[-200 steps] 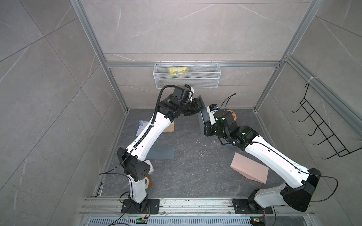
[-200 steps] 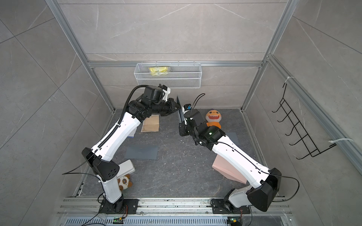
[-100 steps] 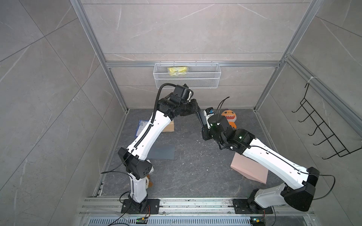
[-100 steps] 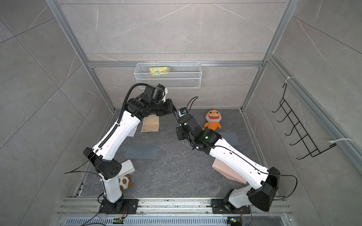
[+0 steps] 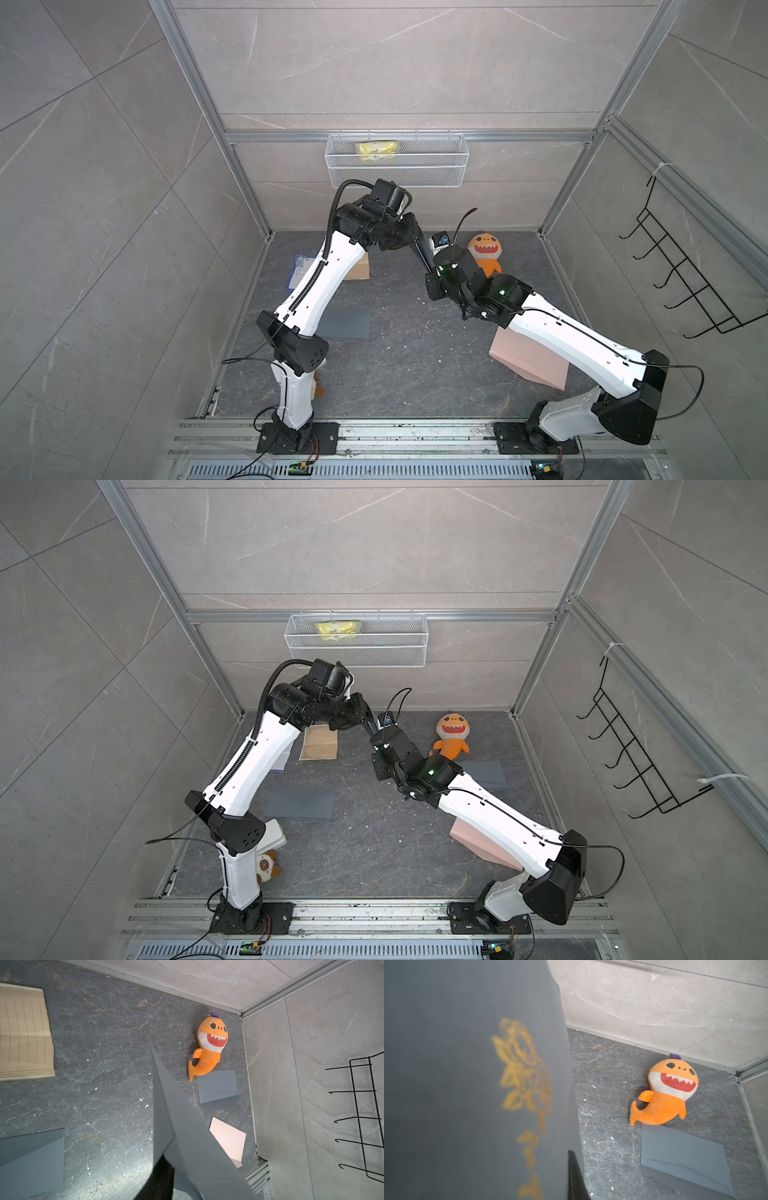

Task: Take the letter paper out of the envelope
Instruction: Take out the letter paper from the envelope.

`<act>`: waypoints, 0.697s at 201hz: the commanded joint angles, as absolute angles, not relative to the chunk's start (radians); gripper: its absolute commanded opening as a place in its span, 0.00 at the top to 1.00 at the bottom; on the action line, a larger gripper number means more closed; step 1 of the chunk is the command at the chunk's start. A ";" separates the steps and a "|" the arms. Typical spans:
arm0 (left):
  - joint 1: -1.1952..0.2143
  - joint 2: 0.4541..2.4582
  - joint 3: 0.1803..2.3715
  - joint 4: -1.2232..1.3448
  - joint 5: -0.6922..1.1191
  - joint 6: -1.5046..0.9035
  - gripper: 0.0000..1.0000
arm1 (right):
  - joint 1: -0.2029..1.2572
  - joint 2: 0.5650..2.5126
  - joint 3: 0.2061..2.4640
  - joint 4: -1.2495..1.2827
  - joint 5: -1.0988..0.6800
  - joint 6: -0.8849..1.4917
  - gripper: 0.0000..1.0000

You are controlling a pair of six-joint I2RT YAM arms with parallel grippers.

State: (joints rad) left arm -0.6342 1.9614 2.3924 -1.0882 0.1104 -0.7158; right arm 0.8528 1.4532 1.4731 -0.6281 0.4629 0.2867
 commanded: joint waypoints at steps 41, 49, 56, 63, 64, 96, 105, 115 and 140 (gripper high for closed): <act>-0.624 1.988 2.430 -1.216 0.120 -0.796 0.68 | 0.925 1.491 1.526 -0.628 0.670 0.257 1.00; -0.624 1.991 2.428 -1.225 0.118 -0.805 0.69 | 0.939 1.494 1.520 -0.620 0.706 0.253 1.00; -0.624 1.993 2.427 -1.231 0.115 -0.814 0.69 | 0.947 1.494 1.514 -0.608 0.735 0.250 1.00; -0.624 1.994 2.427 -1.239 0.108 -0.820 0.70 | 0.958 1.493 1.500 -0.584 0.765 0.243 1.00; -0.623 1.995 2.427 -1.241 0.108 -0.822 0.70 | 0.960 1.491 1.497 -0.580 0.767 0.242 1.00; -0.623 1.993 2.424 -1.254 0.083 -0.854 0.72 | 1.003 1.492 1.452 -0.463 0.846 0.181 1.00; -0.623 1.994 2.424 -1.255 0.084 -0.860 0.72 | 1.015 1.500 1.445 -0.439 0.866 0.164 1.00; -0.624 1.996 2.425 -1.263 0.083 -0.871 0.73 | 1.023 1.508 1.443 -0.424 0.889 0.156 1.00; -0.624 1.995 2.413 -1.264 0.081 -0.881 0.76 | 1.039 1.528 1.440 -0.379 0.906 0.120 1.00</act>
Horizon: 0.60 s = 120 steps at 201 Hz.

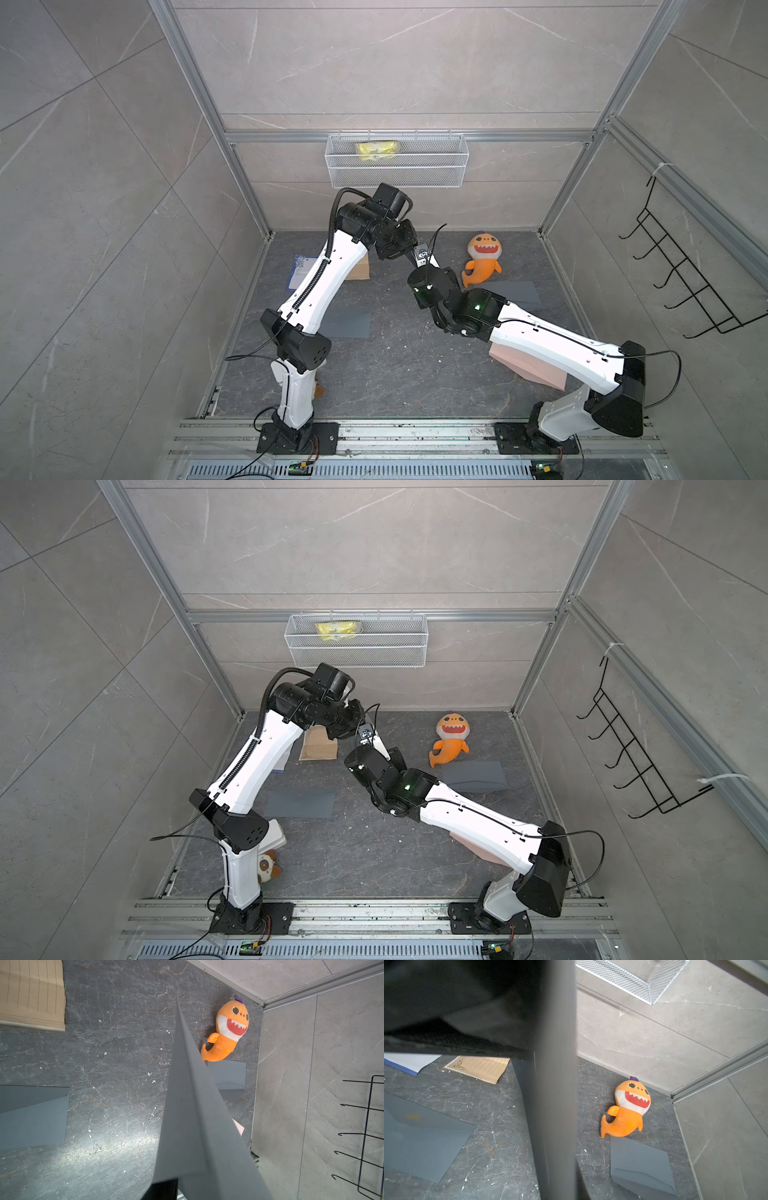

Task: Take the letter paper out of the envelope
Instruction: Take out the letter paper from the envelope.

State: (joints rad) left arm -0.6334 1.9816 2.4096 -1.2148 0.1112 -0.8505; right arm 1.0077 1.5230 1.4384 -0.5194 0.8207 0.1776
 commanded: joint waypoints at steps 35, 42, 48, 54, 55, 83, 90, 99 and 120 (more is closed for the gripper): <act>-0.623 1.990 2.411 -1.257 0.077 -0.883 0.81 | 1.058 1.555 1.449 -0.348 0.934 0.082 1.00; -0.623 1.991 2.411 -1.258 0.079 -0.882 0.83 | 1.060 1.558 1.450 -0.345 0.937 0.080 1.00; -0.623 1.991 2.410 -1.257 0.082 -0.883 0.85 | 1.061 1.561 1.453 -0.343 0.940 0.078 1.00; -0.624 1.991 2.411 -1.258 0.083 -0.881 0.88 | 1.062 1.562 1.454 -0.343 0.943 0.078 1.00; -0.623 1.991 2.411 -1.258 0.082 -0.881 0.89 | 1.062 1.563 1.453 -0.343 0.943 0.078 1.00; -0.624 1.988 2.408 -1.260 0.084 -0.877 1.00 | 1.062 1.560 1.453 -0.341 0.937 0.084 1.00; -0.624 1.987 2.410 -1.259 0.081 -0.880 1.00 | 1.062 1.560 1.454 -0.340 0.928 0.083 1.00; -0.624 1.981 2.411 -1.257 0.073 -0.881 1.00 | 1.062 1.557 1.456 -0.345 0.918 0.084 1.00; -0.624 1.963 2.413 -1.245 0.057 -0.890 1.00 | 1.054 1.562 1.462 -0.377 0.872 0.096 1.00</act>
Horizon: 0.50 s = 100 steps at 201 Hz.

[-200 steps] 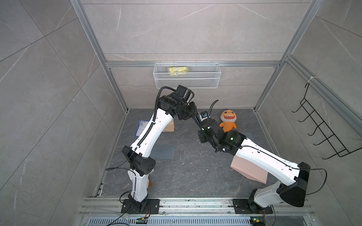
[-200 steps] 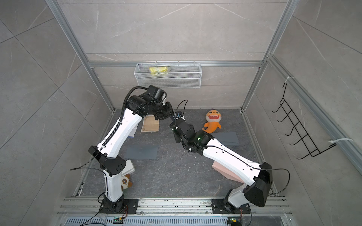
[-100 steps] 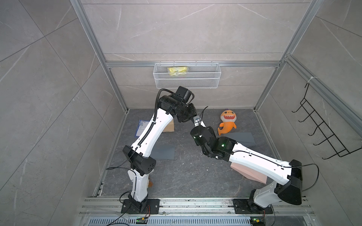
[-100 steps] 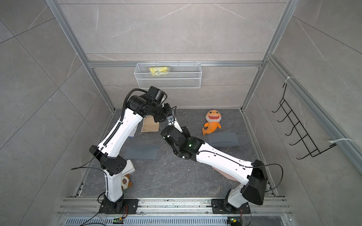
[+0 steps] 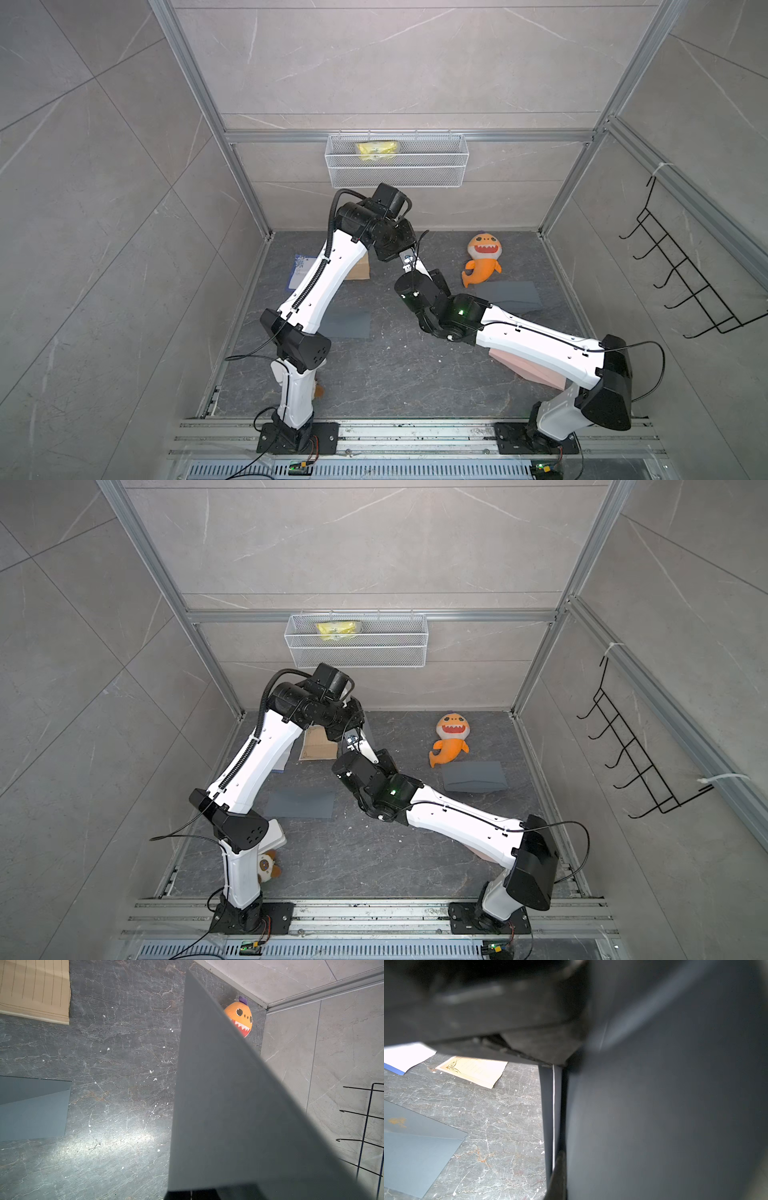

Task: Take the letter paper out of the envelope
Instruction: Take out the letter paper from the envelope.

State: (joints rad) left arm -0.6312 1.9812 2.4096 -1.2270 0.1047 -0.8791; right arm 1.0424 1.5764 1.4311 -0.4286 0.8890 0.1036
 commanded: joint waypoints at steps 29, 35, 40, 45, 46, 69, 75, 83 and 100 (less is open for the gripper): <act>-0.624 1.938 2.418 -1.232 0.049 -0.905 1.00 | 1.025 1.560 1.470 -0.452 0.756 0.177 1.00; -0.624 1.932 2.418 -1.231 0.047 -0.909 1.00 | 1.018 1.559 1.471 -0.462 0.732 0.188 1.00; -0.623 1.929 2.418 -1.230 0.045 -0.912 1.00 | 1.015 1.558 1.472 -0.468 0.717 0.192 1.00; -0.624 1.925 2.418 -1.229 0.043 -0.914 1.00 | 1.012 1.560 1.475 -0.477 0.707 0.196 1.00; -0.623 1.924 2.418 -1.230 0.044 -0.915 1.00 | 1.012 1.561 1.476 -0.479 0.705 0.198 1.00; -0.624 1.911 2.418 -1.226 0.044 -0.930 1.00 | 0.995 1.570 1.483 -0.513 0.667 0.221 1.00; -0.624 1.909 2.418 -1.225 0.044 -0.934 1.00 | 0.988 1.571 1.485 -0.524 0.658 0.234 1.00; -0.625 1.904 2.418 -1.224 0.040 -0.937 1.00 | 0.978 1.574 1.483 -0.534 0.644 0.247 1.00; -0.626 1.897 2.416 -1.224 0.034 -0.943 1.00 | 0.964 1.587 1.494 -0.565 0.635 0.267 1.00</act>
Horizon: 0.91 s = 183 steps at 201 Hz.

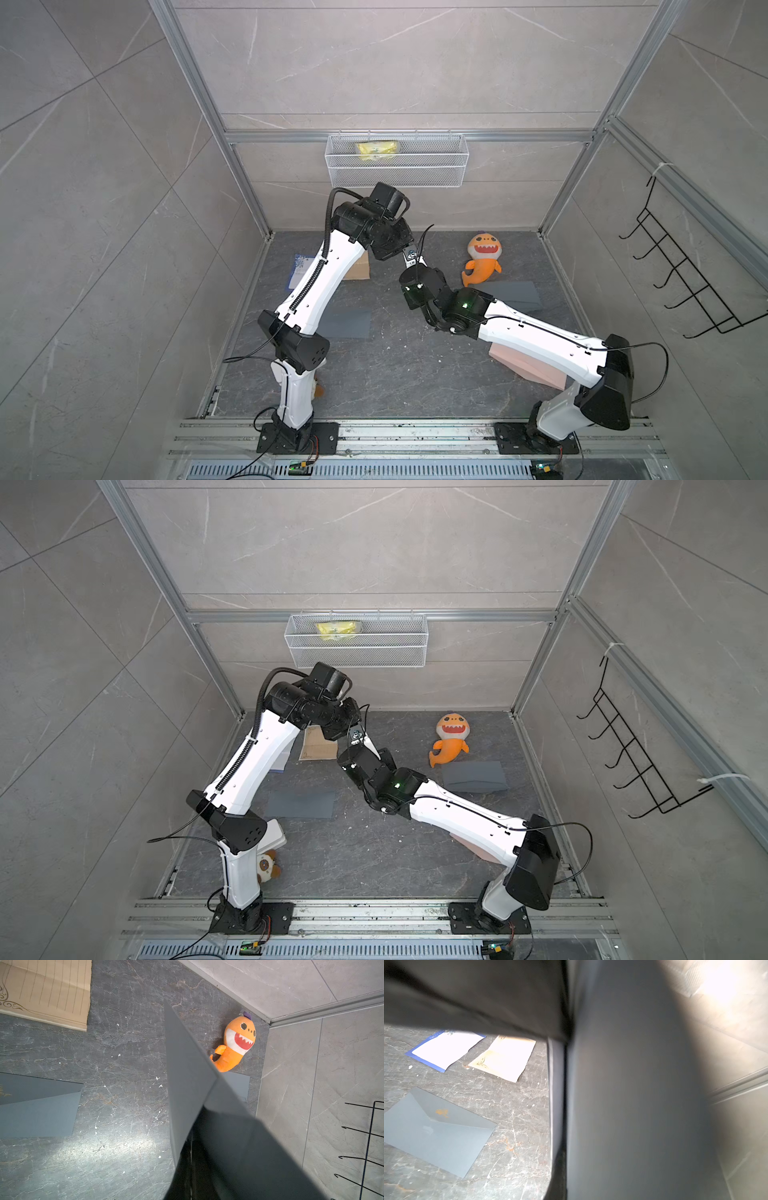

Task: Take the letter paper out of the envelope
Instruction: Take out the letter paper from the envelope.

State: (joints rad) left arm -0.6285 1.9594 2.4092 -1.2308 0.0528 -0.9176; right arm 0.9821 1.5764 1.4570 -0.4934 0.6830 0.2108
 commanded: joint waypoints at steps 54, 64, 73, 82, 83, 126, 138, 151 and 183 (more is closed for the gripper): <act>-0.628 1.876 2.411 -1.224 0.021 -0.957 1.00 | 0.938 1.607 1.513 -0.603 0.593 0.302 1.00; -0.628 1.871 2.411 -1.223 0.018 -0.959 1.00 | 0.932 1.609 1.514 -0.606 0.578 0.306 1.00; -0.628 1.867 2.413 -1.221 0.015 -0.959 1.00 | 0.926 1.610 1.513 -0.610 0.566 0.310 1.00; -0.628 1.862 2.413 -1.220 0.010 -0.962 1.00 | 0.921 1.613 1.513 -0.613 0.551 0.316 1.00; -0.628 1.862 2.413 -1.219 0.010 -0.962 1.00 | 0.920 1.614 1.514 -0.615 0.549 0.317 1.00; -0.630 1.804 2.359 -1.121 -0.012 -0.950 1.00 | 0.878 1.611 1.489 -0.618 0.465 0.363 1.00; -0.630 1.773 2.315 -1.063 -0.015 -0.949 1.00 | 0.863 1.609 1.484 -0.620 0.442 0.373 1.00; -0.630 1.751 2.289 -1.020 -0.020 -0.947 1.00 | 0.850 1.610 1.477 -0.622 0.420 0.383 1.00; -0.630 1.728 2.286 -0.968 -0.026 -0.935 1.00 | 0.814 1.607 1.459 -0.625 0.372 0.400 1.00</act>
